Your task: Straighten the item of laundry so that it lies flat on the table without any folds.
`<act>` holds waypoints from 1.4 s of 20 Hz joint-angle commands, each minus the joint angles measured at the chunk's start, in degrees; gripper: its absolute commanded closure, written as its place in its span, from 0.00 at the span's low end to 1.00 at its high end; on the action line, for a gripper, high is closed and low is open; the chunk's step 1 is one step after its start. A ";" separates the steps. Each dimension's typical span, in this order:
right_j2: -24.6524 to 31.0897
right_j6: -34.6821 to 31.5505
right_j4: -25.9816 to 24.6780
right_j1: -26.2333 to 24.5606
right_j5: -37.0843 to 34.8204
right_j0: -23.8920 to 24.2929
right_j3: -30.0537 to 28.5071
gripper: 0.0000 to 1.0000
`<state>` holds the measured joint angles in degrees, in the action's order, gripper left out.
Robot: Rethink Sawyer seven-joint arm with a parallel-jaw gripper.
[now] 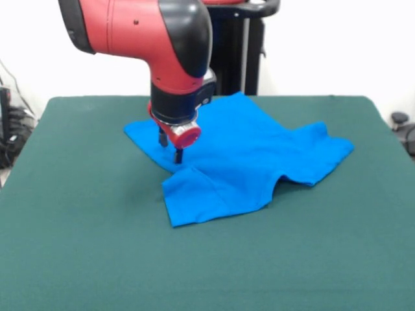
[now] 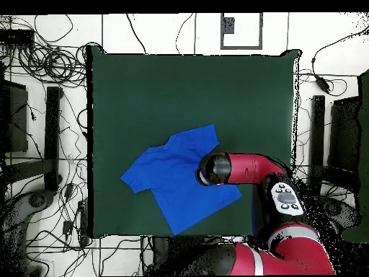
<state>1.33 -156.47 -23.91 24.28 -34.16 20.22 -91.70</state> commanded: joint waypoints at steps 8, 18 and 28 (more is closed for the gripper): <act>7.32 3.68 2.17 -5.99 0.29 -0.72 4.19 0.00; 7.94 6.35 7.30 2.06 -16.91 -1.26 3.86 0.00; 8.75 9.27 6.71 3.23 -20.69 -0.98 4.30 0.00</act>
<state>2.47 -156.47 -18.95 28.19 -50.11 20.28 -90.33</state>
